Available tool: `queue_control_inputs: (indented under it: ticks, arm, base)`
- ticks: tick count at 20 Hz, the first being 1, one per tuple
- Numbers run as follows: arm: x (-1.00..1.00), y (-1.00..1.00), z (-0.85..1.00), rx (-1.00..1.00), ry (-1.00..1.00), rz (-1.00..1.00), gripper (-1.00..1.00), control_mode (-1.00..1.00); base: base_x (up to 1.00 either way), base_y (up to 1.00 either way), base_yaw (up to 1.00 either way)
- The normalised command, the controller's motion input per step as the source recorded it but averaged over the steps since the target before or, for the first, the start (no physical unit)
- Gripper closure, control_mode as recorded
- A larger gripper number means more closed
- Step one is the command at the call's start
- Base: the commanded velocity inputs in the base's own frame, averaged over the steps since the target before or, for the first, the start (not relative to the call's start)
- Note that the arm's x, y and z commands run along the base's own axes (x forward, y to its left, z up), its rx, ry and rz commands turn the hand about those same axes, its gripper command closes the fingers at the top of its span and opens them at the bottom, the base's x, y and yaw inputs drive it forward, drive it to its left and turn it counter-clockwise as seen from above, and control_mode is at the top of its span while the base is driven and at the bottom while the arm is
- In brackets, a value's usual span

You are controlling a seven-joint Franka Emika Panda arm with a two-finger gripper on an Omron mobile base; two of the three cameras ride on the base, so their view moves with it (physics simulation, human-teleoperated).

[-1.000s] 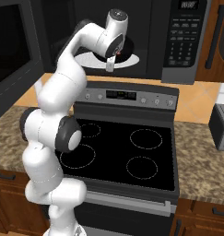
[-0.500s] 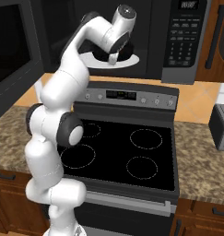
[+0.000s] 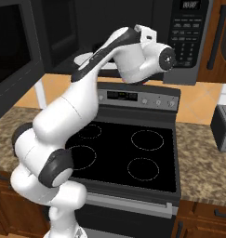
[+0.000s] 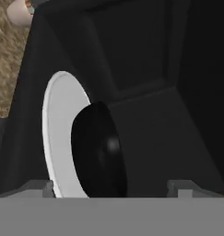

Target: Open the microwave, place the bowl with waffle inside the microwave, then close the microwave door and turn it on.

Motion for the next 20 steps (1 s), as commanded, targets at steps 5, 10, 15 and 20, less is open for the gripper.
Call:
queue_control_inputs:
  ticks: [5,10,15,20]
  arm:
    - [-1.0,0.71,0.0,-0.32,-0.55,0.01,-1.0,-1.0]
    - [-0.84,0.28,-0.25,-0.4,-0.36,-0.01,-1.0,-1.0]
    - [-0.19,0.03,-0.11,-0.45,0.23,-0.06,-1.0,-1.0]
    - [-0.17,0.01,-0.28,-0.49,0.33,-0.1,-1.0,-1.0]
  base:
    - [0.0,0.0,0.0]
    - [0.0,0.0,0.0]
    - [0.0,0.0,0.0]
    - [0.0,0.0,0.0]
